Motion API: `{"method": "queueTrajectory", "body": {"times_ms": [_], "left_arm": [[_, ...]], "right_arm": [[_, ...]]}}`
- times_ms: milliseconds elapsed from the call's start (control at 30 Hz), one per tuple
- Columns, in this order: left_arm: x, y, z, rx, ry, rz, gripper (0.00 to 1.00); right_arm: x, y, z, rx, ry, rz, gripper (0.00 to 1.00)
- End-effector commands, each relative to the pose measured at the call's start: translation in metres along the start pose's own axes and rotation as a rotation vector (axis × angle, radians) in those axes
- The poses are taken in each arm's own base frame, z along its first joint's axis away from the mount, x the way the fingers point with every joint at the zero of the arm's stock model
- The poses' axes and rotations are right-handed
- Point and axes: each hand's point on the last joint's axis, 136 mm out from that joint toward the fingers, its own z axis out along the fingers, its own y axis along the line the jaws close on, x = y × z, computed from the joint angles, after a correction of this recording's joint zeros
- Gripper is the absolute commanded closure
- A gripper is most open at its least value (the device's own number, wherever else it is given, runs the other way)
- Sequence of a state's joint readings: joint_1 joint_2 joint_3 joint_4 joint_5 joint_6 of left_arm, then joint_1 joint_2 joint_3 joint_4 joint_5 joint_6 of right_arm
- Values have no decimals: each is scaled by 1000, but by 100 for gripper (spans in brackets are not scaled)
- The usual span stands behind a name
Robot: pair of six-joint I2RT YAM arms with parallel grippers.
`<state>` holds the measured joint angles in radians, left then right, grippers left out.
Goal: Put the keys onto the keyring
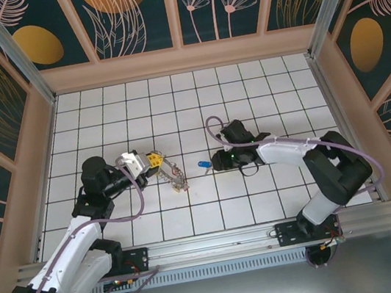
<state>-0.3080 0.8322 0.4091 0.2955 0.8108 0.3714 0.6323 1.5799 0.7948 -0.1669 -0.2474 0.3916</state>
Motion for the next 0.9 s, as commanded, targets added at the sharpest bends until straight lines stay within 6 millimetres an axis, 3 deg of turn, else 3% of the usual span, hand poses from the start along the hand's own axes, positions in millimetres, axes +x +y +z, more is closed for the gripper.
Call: {"method": "queueTrajectory", "body": {"times_ms": [0,133,233,567,867], "left_arm": [[-10,-5,-1,25,-44,25,100],[-9,-4,0,23,-42,23,100],[-9,-5,0,26,-39,23,100],[-6,-6,1,39,-33,22,100],[-3,-8,2,52,-28,25,100]], "right_arm": [[-15,14,1,-50,9,-21,63],[-24,17,2,-49,-3,-5,63],[-18,11,9,-36,38,8,63],[-3,14,27,-92,110,-39,66],[2,32,20,-192,126,-106,72]]}}
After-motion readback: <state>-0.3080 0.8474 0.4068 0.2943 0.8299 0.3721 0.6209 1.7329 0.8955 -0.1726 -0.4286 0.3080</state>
